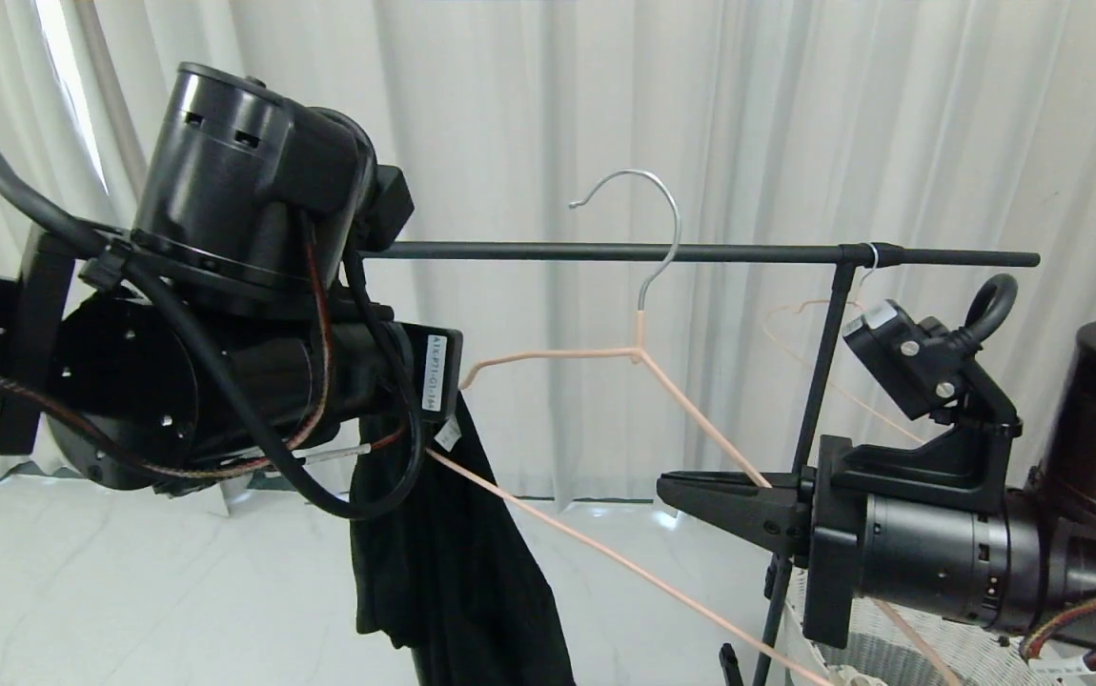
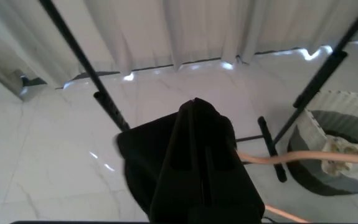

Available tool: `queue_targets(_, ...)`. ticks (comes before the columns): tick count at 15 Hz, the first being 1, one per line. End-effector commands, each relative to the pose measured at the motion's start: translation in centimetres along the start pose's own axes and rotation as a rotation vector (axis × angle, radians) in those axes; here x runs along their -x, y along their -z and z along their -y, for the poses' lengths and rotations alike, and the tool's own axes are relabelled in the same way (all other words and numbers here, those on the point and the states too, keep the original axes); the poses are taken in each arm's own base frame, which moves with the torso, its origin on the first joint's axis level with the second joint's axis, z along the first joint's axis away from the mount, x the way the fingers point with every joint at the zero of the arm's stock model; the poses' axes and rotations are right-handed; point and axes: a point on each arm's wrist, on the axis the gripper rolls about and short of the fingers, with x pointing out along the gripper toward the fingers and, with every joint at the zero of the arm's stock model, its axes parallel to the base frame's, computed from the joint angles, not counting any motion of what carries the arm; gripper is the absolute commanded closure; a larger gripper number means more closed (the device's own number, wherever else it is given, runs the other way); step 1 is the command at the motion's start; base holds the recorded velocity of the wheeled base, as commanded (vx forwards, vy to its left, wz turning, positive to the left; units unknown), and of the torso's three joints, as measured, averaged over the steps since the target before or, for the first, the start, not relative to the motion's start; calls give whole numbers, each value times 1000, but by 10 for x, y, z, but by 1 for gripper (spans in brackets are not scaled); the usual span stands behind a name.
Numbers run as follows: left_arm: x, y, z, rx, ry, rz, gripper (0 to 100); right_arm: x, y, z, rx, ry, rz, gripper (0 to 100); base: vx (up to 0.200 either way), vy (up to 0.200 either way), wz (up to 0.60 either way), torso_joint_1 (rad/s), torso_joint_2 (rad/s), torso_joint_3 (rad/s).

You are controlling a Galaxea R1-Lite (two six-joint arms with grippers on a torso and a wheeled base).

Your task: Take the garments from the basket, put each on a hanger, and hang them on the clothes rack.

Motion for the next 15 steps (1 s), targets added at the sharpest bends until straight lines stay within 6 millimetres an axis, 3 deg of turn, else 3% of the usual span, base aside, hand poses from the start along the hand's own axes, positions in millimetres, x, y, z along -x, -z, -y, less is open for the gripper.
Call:
queue_targets(1,6,1,9,-18,36,8,100,-8,6,-2,-3,-15,-33,100,0,0,0,0,0,0)
queue_targets(10,22,2,28,-57,167,26,100,-28,21,-8,-14,-50,-104,100,0,0,0,0,0,0)
queue_targets(15,25,-2,35,-57,203,69,100,-58,25,-16,-55,-81,-83,100,0,0,0,0,0,0)
